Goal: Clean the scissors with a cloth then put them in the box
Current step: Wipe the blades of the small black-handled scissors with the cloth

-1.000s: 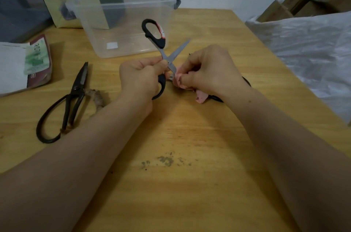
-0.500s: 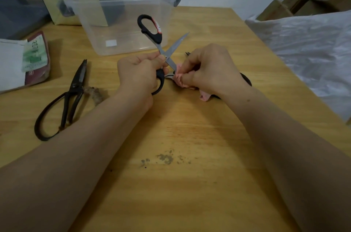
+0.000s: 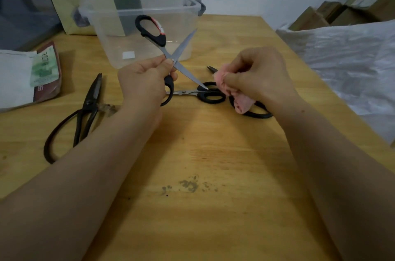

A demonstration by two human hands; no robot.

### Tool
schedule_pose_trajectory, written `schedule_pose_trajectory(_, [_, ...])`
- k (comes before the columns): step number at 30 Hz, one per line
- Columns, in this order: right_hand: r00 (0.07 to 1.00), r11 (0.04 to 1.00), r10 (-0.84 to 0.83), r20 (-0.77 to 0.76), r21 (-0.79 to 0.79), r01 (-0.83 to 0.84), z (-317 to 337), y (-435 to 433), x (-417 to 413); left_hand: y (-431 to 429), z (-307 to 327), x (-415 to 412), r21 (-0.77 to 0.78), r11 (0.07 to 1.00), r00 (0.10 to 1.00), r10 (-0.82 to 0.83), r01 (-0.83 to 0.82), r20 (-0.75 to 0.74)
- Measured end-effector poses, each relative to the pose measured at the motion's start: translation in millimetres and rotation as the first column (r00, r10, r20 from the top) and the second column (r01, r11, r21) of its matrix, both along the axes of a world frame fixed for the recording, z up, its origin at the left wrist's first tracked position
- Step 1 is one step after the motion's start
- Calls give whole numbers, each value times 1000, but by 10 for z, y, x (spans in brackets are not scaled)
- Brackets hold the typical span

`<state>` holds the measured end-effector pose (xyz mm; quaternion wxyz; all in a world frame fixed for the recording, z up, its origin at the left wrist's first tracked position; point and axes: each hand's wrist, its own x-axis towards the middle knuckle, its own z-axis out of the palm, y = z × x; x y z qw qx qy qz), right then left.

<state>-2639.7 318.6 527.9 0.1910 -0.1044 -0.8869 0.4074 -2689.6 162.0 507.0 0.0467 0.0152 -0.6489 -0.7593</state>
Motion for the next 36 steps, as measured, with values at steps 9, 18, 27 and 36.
schedule_pose_trajectory(9, [973, 974, 226, 42, 25, -227, -83, -97, -92, 75, 12, 86, 51, 997, 998, -61, 59, 33])
schedule_pose_trajectory(18, [1000, 989, 22, -9, -148, -23, -38, 115, -79, -23, 33, 21, 0, 1000, 1000, -15, 15, -9])
schedule_pose_trajectory(27, [961, 961, 62, -269, -242, -130, 46, -86, 17, 154, 2, 162, -8, 990, 990, -138, 138, -29])
schedule_pose_trajectory(36, [971, 992, 111, -211, -42, -123, -202, -208, -148, 224, -5, 247, 71, 980, 982, -187, 185, 11])
